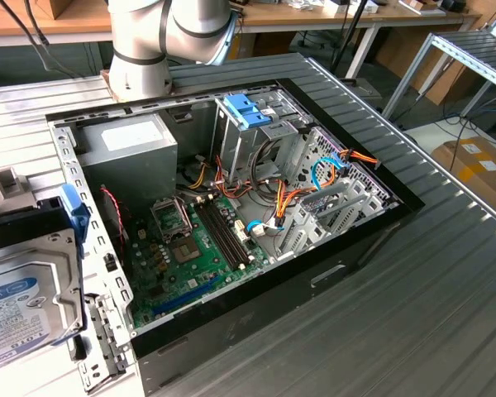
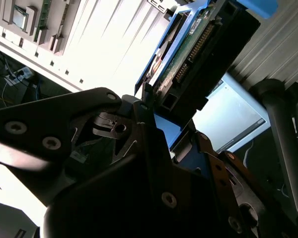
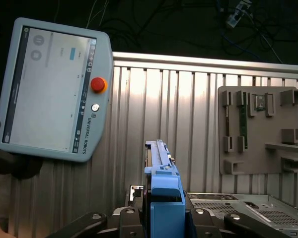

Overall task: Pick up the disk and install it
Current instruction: 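Pick up the disk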

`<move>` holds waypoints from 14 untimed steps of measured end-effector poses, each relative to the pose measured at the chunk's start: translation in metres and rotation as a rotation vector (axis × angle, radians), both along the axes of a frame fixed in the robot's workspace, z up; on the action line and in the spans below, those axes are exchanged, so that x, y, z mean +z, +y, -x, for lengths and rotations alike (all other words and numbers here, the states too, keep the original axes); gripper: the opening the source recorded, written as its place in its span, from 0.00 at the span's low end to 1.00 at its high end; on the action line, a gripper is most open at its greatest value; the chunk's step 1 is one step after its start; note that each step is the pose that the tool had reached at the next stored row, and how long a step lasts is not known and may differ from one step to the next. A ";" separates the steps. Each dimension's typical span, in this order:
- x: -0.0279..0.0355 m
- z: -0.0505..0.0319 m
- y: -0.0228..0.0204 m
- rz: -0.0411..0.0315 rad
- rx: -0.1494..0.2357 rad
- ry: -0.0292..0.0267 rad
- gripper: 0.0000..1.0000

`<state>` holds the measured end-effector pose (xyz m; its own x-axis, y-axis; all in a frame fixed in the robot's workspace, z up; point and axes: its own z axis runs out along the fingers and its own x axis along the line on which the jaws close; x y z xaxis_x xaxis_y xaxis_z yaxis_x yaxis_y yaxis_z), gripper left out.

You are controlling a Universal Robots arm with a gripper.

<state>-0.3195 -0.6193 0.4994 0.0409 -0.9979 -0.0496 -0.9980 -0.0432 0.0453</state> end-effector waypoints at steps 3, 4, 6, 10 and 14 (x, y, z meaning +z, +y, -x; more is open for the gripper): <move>-0.0006 0.0000 0.0000 0.0001 0.000 0.0001 0.37; -0.0008 -0.0001 0.0000 0.0001 0.000 0.0001 0.37; -0.0012 -0.0001 0.0000 0.0000 0.000 0.0000 0.37; -0.0020 -0.0002 0.0000 0.0000 0.000 0.0000 0.37; -0.0029 -0.0002 0.0000 0.0000 0.000 0.0000 0.37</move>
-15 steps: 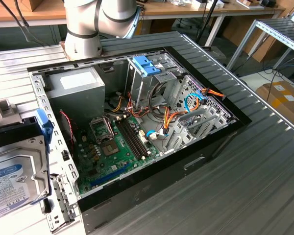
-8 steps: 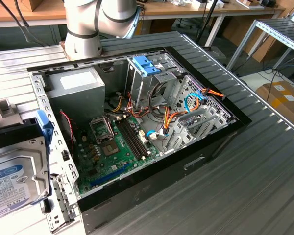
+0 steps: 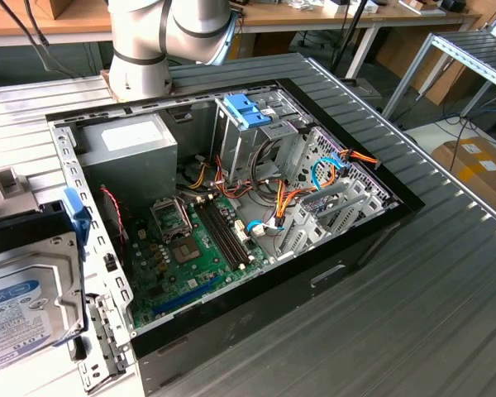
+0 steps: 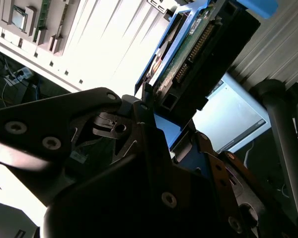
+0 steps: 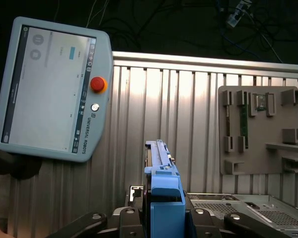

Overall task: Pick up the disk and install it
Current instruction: 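Pick up the disk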

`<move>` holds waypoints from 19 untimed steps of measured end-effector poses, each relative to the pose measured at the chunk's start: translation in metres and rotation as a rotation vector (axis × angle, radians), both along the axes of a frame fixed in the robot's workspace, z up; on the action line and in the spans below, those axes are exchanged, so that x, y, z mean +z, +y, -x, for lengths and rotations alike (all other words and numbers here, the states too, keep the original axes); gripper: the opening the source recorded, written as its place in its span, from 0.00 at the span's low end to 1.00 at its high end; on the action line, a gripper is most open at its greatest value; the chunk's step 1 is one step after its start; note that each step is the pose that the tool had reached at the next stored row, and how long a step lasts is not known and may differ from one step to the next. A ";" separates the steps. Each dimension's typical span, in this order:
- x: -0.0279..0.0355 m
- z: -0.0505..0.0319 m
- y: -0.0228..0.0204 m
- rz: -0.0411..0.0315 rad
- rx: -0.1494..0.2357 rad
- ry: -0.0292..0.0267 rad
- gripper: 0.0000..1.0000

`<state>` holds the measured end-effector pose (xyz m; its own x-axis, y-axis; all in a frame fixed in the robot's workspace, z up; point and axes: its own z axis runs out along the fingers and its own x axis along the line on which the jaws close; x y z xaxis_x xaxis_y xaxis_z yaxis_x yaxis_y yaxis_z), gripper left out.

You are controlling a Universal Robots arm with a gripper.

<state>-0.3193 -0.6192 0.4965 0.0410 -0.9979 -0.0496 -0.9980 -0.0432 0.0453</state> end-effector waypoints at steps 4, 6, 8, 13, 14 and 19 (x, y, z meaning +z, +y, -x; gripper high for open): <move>-0.0012 -0.0002 0.0000 0.0001 0.000 0.0000 0.37; -0.0016 -0.0002 0.0000 0.0000 0.000 0.0000 0.37; -0.0022 -0.0002 0.0000 0.0000 0.000 0.0000 0.37; -0.0031 -0.0002 0.0000 0.0001 0.000 0.0000 0.37; -0.0033 -0.0002 0.0000 0.0000 0.000 0.0000 0.37; -0.0041 -0.0002 0.0000 0.0001 0.000 0.0001 0.37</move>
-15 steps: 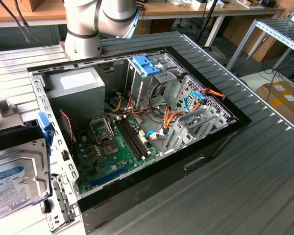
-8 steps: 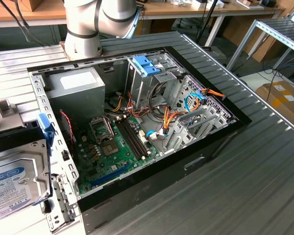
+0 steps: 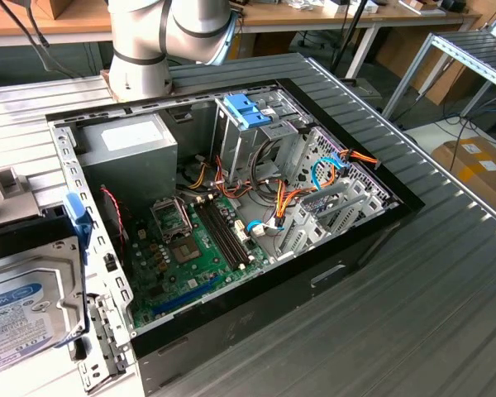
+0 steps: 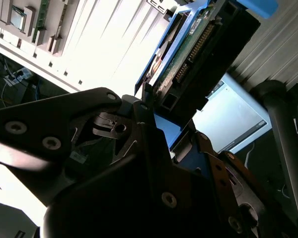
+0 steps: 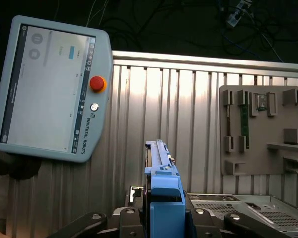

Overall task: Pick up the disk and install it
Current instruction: 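Pick up the disk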

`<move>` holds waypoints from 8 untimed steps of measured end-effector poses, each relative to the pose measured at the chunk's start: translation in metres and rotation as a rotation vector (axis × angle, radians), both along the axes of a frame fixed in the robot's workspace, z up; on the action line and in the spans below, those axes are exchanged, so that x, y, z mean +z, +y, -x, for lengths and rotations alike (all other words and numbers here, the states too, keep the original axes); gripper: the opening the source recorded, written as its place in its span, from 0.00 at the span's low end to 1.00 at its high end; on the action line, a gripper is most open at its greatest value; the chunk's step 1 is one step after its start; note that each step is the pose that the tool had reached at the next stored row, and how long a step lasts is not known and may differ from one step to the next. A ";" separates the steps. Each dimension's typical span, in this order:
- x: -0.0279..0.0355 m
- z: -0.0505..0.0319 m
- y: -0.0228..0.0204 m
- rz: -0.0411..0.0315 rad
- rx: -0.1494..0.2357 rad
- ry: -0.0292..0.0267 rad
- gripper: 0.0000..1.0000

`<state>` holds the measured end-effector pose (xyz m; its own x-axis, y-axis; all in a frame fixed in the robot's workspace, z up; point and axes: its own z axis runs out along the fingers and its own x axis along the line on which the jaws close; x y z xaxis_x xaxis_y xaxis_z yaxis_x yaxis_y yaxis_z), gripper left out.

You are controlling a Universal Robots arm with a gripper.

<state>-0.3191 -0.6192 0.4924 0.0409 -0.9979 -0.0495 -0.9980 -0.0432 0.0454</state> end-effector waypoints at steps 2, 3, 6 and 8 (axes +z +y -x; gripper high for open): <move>-0.0003 0.0000 0.0000 0.0000 0.000 0.0000 0.37; -0.0004 -0.0001 -0.0002 0.0002 0.000 0.0001 0.37; -0.0012 0.0000 -0.0010 -0.0001 0.000 -0.0001 0.37; -0.0015 -0.0001 -0.0022 -0.0001 0.000 -0.0001 0.37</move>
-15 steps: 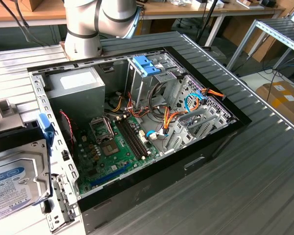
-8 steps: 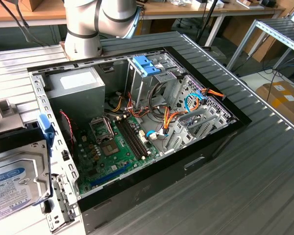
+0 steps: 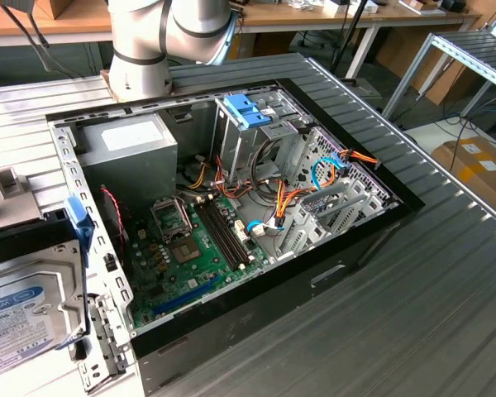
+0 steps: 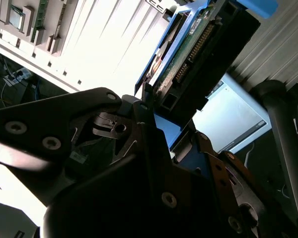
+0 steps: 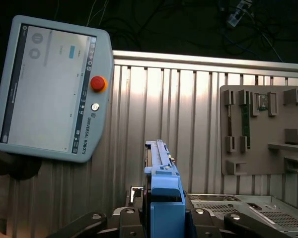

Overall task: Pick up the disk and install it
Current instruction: 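Pick up the disk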

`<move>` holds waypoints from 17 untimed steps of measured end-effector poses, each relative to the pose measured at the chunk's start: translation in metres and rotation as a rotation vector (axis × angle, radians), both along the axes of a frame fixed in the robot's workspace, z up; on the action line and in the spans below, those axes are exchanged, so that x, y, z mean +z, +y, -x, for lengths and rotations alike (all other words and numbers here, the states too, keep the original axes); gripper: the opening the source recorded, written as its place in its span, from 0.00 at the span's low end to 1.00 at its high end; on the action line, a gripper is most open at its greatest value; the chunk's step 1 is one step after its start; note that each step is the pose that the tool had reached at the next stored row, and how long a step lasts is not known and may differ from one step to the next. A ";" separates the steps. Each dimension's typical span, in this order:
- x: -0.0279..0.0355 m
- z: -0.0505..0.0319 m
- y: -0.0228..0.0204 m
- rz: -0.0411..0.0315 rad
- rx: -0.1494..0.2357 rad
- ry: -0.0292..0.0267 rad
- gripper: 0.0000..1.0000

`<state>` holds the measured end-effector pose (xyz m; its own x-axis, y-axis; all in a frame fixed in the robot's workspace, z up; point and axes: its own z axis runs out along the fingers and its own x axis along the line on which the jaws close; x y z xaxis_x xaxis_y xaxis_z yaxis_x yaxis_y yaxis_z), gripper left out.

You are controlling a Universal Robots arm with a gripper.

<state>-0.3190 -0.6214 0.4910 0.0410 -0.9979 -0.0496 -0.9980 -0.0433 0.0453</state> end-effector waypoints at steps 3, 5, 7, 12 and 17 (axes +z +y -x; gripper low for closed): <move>-0.0004 0.0000 -0.0031 0.0000 0.000 0.0000 0.37; -0.0009 0.0001 -0.0059 -0.0001 0.000 0.0001 0.37; -0.0012 0.0001 -0.0070 -0.0002 0.000 0.0000 0.37; -0.0018 0.0000 -0.0098 -0.0001 0.000 0.0001 0.37; -0.0025 0.0001 -0.0128 -0.0002 0.000 0.0000 0.37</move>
